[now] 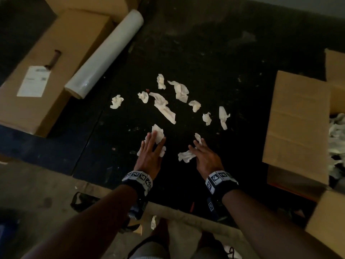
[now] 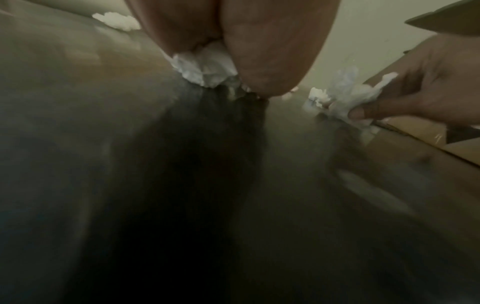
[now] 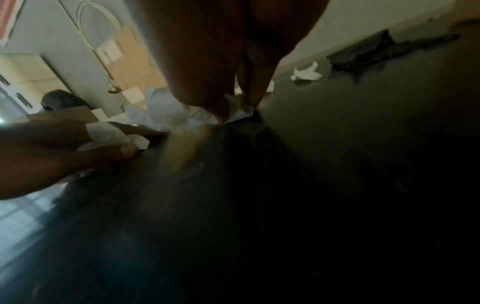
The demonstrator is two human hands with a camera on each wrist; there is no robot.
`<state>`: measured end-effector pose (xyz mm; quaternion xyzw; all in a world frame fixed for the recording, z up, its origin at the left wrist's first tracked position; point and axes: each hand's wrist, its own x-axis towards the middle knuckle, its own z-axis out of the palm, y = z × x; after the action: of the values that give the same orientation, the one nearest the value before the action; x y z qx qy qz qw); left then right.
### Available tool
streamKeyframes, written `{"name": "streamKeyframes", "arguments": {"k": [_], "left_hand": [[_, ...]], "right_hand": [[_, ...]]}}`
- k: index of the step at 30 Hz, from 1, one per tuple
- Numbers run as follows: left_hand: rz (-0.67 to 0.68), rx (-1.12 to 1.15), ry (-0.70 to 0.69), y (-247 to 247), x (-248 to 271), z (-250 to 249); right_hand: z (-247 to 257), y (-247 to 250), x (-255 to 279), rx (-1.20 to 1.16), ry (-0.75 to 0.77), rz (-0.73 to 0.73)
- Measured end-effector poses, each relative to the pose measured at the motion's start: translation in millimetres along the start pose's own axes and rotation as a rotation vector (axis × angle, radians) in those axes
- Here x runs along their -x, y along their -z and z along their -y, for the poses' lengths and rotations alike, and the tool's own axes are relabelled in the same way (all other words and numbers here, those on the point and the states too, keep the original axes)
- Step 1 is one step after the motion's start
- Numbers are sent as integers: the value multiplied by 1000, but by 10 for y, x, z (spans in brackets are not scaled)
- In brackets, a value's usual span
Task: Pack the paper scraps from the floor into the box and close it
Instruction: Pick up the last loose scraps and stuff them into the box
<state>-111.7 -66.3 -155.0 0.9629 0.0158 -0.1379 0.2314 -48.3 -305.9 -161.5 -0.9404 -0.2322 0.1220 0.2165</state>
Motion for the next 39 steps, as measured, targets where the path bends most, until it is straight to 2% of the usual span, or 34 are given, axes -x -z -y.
{"name": "streamKeyframes", "arguments": {"k": [5, 7, 10, 13, 15, 17, 20, 22, 24, 27, 30, 32, 34, 39], "left_hand": [[63, -43, -117, 190, -395, 123], [26, -36, -159, 260, -525, 131], [-16, -46, -157, 401, -604, 77], [-140, 58, -120, 590, -571, 29], [-254, 80, -78, 726, -558, 122], [-337, 111, 36, 872, -585, 312], [-298, 189, 289, 1081, -741, 629], [-247, 220, 383, 1155, -916, 795], [-207, 260, 424, 1167, -1093, 872], [-167, 284, 393, 1049, -1262, 806], [-124, 314, 182, 888, -1309, 516], [-97, 312, 72, 821, -1332, 324], [-132, 274, 27, 862, -1397, 229], [-208, 188, 25, 1225, -1850, 269]], "right_hand": [[210, 219, -409, -15, 7, -22], [305, 328, -559, -23, -11, 17], [395, 409, -673, -17, -12, 148], [417, 435, -657, 0, 8, 123], [375, 472, -653, 2, -89, 56], [274, 508, -687, 9, -260, -50], [99, 545, -812, 12, -526, -195], [22, 547, -935, -3, -655, -187], [-10, 514, -1074, -13, -711, -123], [83, 398, -1229, 7, -631, -18], [355, 293, -1299, -39, -403, 52], [518, 254, -1315, -39, -314, 63], [597, 259, -1355, -37, -305, 27], [538, 541, -1690, -33, -302, -33]]}}
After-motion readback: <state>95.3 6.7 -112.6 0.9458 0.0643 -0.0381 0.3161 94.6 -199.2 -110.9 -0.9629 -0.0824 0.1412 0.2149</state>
